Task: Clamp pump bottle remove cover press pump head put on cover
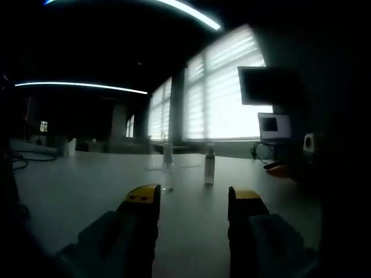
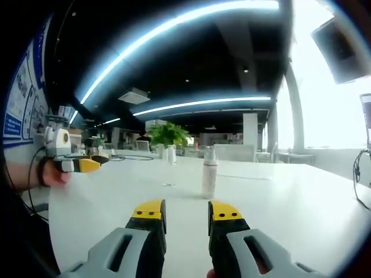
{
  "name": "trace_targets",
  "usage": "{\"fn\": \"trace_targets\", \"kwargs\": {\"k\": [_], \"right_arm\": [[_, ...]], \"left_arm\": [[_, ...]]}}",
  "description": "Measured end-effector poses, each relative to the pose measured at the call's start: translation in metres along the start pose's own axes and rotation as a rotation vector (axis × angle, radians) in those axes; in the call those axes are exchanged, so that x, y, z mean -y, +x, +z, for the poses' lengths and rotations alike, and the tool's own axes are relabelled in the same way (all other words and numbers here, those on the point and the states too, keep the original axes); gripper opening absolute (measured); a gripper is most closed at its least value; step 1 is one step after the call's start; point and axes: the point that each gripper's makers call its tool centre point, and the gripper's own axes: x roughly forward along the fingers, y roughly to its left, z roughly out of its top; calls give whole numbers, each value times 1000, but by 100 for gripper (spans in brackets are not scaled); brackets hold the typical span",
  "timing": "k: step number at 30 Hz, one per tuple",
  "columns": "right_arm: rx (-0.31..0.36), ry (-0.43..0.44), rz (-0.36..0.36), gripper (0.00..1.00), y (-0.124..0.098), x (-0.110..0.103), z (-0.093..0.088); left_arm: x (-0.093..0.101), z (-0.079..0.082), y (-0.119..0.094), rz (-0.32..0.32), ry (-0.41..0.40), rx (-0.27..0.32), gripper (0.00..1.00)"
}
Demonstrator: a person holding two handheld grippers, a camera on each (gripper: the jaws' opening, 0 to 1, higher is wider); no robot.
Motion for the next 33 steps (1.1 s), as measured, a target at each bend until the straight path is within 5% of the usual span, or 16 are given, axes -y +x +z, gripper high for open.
{"fn": "trace_targets", "kwargs": {"k": [33], "right_arm": [[3, -2, 1, 25, -1, -2, 2]], "left_arm": [[5, 1, 0, -3, 2, 1, 38]]}}
